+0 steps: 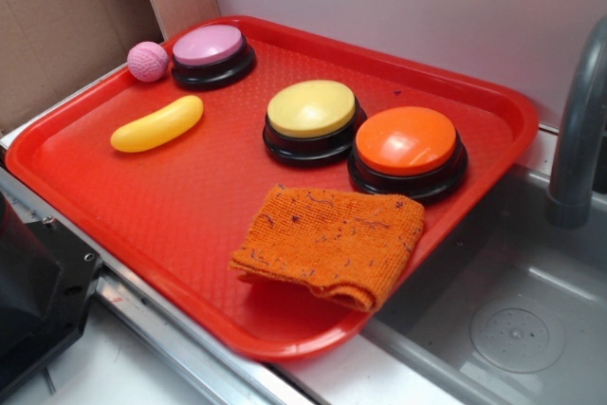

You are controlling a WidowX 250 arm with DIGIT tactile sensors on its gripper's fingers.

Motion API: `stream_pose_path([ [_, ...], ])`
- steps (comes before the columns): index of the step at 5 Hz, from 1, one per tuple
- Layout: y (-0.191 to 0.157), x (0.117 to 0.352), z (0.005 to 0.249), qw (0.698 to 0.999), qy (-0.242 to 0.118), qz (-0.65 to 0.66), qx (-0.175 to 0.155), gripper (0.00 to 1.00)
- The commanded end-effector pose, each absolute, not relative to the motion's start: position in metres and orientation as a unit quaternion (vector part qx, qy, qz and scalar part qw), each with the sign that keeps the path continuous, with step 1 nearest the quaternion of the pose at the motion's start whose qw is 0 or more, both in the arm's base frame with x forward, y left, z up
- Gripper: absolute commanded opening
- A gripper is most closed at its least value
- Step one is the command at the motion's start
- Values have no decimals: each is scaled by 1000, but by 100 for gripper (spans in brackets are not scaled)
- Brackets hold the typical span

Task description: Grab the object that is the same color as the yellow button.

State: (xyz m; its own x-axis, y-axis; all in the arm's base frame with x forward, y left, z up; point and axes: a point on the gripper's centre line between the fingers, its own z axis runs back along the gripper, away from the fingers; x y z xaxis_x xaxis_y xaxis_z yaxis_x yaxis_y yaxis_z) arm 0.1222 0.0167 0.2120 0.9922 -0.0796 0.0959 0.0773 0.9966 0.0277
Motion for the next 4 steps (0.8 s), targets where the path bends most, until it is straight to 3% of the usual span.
stream_pose_path([
  [1, 57, 145, 176, 991, -85, -89, 52, 100],
  [2, 66, 156, 159, 992, -86, -76, 55, 100],
  [4, 79, 189, 94, 992, -84, -71, 54, 100],
])
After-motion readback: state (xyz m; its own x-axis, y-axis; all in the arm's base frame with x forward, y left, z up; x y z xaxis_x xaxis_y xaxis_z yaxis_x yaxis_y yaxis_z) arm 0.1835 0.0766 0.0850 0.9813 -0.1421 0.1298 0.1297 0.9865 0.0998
